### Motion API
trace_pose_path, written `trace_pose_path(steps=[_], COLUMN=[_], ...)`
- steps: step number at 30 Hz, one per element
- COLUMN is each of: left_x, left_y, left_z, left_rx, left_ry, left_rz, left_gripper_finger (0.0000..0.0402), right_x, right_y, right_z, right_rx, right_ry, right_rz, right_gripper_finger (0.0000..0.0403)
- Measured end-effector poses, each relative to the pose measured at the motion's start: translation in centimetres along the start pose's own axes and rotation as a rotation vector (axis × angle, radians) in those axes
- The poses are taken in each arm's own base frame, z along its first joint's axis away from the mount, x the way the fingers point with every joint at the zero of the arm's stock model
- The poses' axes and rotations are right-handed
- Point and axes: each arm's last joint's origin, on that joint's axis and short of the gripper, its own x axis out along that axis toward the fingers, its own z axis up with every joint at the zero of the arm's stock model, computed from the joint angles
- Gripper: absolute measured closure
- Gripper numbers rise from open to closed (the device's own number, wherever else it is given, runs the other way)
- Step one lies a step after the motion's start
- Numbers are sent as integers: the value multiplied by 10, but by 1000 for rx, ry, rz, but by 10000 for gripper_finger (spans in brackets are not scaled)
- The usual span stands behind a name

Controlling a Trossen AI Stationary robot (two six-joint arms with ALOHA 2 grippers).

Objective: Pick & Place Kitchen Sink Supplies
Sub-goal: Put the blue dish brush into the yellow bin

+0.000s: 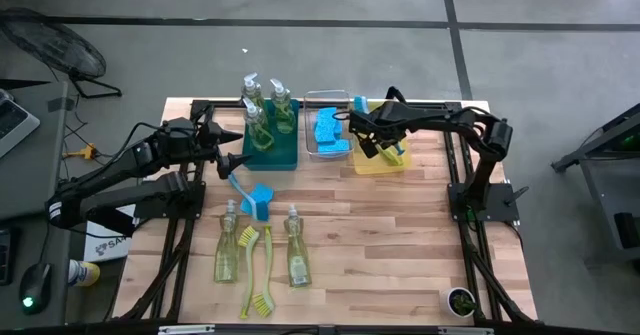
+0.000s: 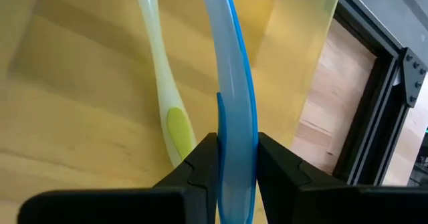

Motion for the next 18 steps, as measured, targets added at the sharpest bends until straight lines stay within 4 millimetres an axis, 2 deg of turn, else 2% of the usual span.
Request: trace_pose_path(steps=[7, 18], left_x=[0, 0], left_y=[0, 0], left_z=[0, 0], left_rx=[-5, -10], left_ry=[2, 1], left_rz=[0, 0], left_gripper_finger=[7, 7], right_x=[0, 0], right_y=[0, -7], right_z=[-2, -8], right_rx=[11, 16], right_ry=[34, 83], right_rz=[20, -60], right_gripper_finger=[334, 333])
